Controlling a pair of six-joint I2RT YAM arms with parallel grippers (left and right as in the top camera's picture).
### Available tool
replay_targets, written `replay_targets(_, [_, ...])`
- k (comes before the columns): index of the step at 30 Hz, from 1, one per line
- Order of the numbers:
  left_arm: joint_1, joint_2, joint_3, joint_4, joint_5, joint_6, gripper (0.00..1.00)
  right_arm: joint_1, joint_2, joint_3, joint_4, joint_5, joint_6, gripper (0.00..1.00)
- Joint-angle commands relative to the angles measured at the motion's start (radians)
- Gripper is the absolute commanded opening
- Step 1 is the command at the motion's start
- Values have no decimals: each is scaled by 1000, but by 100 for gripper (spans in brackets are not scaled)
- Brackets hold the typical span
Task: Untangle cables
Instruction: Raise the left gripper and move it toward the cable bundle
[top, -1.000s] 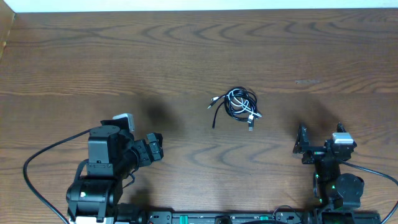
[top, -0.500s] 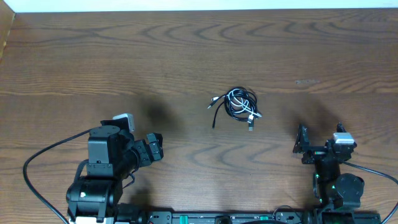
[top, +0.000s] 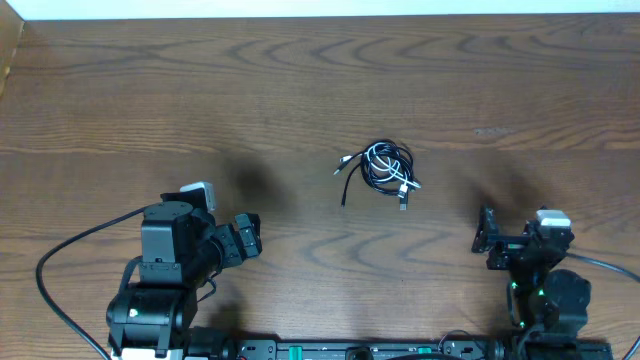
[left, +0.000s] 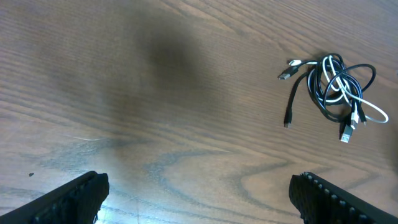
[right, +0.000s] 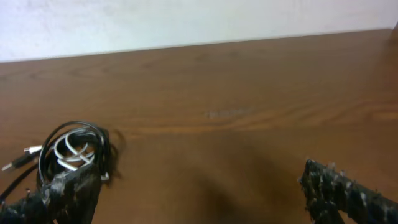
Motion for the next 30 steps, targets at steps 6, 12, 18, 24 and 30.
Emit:
replay_targets(6, [4, 0, 23, 0, -18, 17, 98, 7, 233, 212, -95, -29, 14, 99])
replay_targets(12, [4, 0, 23, -5, -17, 16, 98, 7, 442, 365, -199, -34, 11, 99])
replay_targets(18, [4, 0, 23, -8, -19, 16, 98, 7, 629, 521, -356, -32, -43, 99])
replay_targets(24, [4, 0, 23, -8, -29, 16, 98, 7, 782, 667, -520, 4, -99, 99])
replay_targets(30, [4, 0, 41, -12, -28, 16, 98, 7, 826, 715, -518, -63, -98, 99])
